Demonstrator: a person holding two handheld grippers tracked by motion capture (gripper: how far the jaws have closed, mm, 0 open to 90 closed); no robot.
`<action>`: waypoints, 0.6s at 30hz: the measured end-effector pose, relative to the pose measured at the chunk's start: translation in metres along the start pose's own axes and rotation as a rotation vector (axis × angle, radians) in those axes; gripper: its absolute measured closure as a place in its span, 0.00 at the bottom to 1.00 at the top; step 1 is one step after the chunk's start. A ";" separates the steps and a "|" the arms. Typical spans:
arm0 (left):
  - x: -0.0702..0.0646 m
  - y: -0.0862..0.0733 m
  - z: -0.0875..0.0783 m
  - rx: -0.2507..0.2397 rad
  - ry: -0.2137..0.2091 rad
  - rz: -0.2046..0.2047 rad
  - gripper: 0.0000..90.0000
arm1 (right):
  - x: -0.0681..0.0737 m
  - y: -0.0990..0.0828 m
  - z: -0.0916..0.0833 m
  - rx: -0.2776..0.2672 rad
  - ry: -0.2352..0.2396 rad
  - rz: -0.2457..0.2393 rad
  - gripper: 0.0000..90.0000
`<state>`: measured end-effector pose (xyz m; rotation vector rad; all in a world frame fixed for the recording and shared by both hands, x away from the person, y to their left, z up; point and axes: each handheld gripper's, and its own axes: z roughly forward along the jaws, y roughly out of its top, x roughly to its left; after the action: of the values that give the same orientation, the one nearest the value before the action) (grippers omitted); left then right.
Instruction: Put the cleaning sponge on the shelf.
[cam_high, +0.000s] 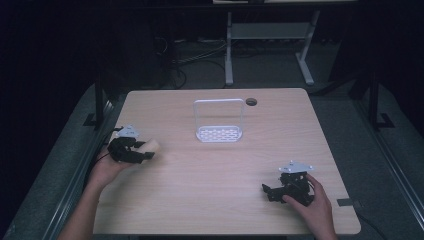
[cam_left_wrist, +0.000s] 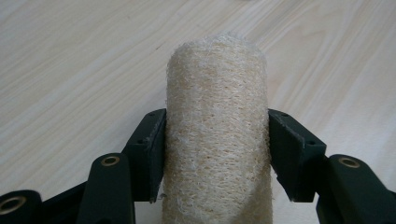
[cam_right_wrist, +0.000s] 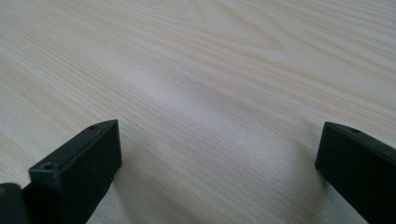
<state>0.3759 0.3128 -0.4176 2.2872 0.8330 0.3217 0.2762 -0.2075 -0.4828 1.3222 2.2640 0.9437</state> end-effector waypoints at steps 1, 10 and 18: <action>-0.003 0.000 -0.002 -0.010 0.000 0.002 0.46 | 0.000 0.000 0.000 0.000 0.000 0.000 0.00; -0.021 0.001 -0.009 -0.067 -0.012 -0.003 0.46 | 0.000 0.000 0.000 0.000 0.000 0.000 0.00; -0.028 0.003 -0.002 -0.088 -0.033 -0.015 0.46 | 0.000 0.000 0.000 0.000 0.000 0.001 0.00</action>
<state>0.3551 0.2940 -0.4137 2.1983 0.8032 0.3073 0.2761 -0.2075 -0.4828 1.3229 2.2640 0.9435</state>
